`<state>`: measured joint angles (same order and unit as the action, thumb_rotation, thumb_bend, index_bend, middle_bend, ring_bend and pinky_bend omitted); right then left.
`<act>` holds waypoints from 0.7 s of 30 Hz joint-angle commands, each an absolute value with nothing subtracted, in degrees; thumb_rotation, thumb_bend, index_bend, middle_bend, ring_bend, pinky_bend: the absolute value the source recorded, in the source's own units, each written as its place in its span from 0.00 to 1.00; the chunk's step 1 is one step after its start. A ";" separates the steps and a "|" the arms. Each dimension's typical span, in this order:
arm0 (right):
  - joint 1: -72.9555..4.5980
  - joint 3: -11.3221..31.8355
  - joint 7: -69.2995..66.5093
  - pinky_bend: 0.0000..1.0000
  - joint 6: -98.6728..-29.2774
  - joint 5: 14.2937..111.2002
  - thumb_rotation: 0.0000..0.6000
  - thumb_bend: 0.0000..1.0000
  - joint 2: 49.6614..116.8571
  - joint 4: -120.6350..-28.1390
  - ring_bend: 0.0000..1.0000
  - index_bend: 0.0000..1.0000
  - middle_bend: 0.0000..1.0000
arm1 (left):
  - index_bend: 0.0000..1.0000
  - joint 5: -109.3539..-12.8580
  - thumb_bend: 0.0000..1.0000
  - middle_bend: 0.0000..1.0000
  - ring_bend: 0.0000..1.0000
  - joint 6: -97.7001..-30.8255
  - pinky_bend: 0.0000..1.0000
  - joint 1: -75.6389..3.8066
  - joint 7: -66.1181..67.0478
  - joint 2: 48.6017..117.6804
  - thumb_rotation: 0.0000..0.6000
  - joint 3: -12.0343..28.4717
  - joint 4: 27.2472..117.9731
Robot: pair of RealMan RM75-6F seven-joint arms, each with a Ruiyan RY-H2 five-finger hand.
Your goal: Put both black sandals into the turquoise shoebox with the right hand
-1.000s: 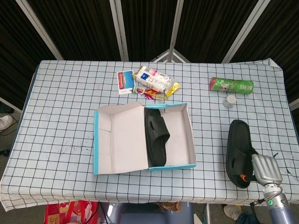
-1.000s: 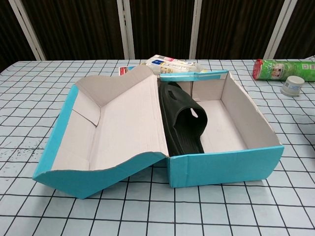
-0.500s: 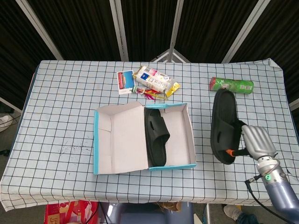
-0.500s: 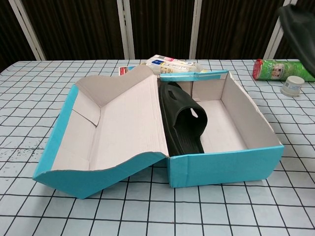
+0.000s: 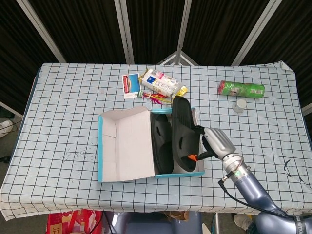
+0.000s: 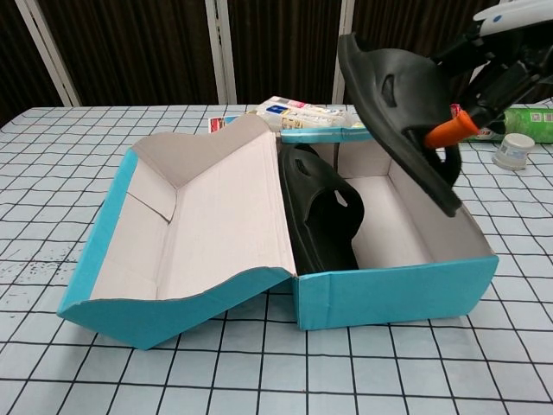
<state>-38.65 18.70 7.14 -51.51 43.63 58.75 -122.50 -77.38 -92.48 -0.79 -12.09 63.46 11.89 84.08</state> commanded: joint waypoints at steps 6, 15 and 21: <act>-44.69 18.46 11.13 0.70 -52.58 30.11 1.00 0.67 57.89 -124.23 0.80 0.60 0.46 | 0.16 -76.93 0.37 0.06 0.03 -91.98 0.13 -0.98 -12.18 63.55 1.00 12.06 83.80; -53.10 18.71 7.78 0.70 -40.94 7.38 1.00 0.68 50.59 -125.83 0.81 0.60 0.46 | 0.16 -77.21 0.37 0.06 0.03 -92.11 0.13 -0.96 -12.48 63.56 1.00 11.99 83.78; -57.32 15.50 7.89 0.71 -38.53 3.70 1.00 0.68 52.67 -122.89 0.81 0.60 0.46 | 0.16 -77.18 0.37 0.06 0.03 -92.19 0.13 -0.95 -12.48 63.57 1.00 12.03 83.73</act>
